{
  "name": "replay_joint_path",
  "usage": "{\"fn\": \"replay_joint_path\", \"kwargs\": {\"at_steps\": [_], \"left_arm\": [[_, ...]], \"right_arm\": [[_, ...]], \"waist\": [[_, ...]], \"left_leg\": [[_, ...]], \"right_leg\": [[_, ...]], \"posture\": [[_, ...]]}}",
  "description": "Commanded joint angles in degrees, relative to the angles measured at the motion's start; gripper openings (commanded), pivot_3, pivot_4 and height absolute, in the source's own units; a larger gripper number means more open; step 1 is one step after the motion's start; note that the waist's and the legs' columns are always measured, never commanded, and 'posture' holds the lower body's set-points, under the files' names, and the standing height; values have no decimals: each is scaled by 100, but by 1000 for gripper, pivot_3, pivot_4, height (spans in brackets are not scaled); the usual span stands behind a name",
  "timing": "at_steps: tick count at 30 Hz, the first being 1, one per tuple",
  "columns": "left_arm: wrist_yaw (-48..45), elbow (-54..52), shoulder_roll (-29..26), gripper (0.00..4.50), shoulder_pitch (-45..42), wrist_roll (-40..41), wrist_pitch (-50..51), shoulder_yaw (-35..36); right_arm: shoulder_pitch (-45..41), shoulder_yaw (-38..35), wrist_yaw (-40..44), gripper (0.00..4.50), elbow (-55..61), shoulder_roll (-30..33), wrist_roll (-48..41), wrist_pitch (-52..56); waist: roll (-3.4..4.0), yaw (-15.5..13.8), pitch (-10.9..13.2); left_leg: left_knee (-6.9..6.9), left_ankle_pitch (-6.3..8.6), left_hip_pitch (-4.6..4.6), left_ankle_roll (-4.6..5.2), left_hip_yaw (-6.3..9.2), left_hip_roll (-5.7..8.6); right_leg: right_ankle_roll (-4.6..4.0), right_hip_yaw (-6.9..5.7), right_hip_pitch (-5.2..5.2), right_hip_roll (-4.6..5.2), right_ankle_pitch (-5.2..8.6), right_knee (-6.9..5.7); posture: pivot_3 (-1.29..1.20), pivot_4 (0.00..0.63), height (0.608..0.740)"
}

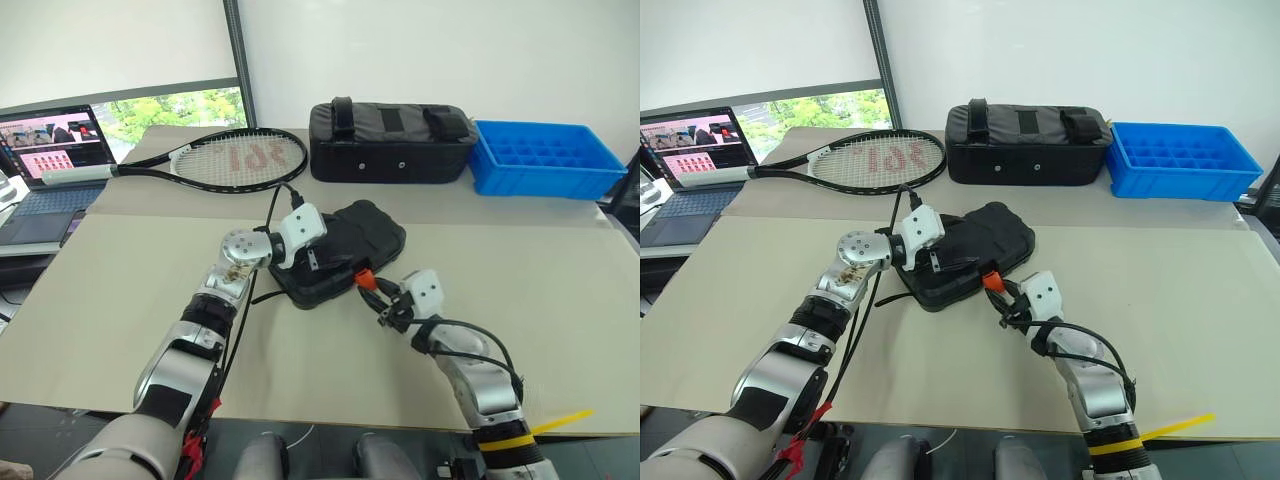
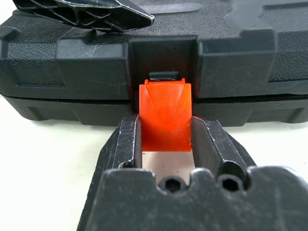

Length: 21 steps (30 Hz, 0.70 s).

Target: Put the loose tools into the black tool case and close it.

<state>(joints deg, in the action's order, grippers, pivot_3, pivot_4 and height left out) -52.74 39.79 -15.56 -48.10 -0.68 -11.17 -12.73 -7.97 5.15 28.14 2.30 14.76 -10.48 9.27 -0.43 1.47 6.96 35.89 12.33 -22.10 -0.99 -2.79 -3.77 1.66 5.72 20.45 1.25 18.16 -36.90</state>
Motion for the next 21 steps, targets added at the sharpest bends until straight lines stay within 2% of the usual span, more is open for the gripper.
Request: {"fn": "replay_joint_path", "kwargs": {"at_steps": [1,21], "left_arm": [[-197,216,-28,4500,200,-265,89,-285],[-237,304,-35,4500,206,-312,49,-320]], "right_arm": [[-231,-394,-95,1167,-35,-122,-175,-643],[-361,-590,180,1167,-872,-490,-325,-2173]], "waist": [[0,5,0],[1,9,0]], "left_leg": [[0,0,1,0,0,0],[1,0,4,0,0,0]], "right_leg": [[0,0,-1,0,0,-1],[0,1,-4,0,0,-5]], "posture": [[0,150,708],[0,150,708]]}}
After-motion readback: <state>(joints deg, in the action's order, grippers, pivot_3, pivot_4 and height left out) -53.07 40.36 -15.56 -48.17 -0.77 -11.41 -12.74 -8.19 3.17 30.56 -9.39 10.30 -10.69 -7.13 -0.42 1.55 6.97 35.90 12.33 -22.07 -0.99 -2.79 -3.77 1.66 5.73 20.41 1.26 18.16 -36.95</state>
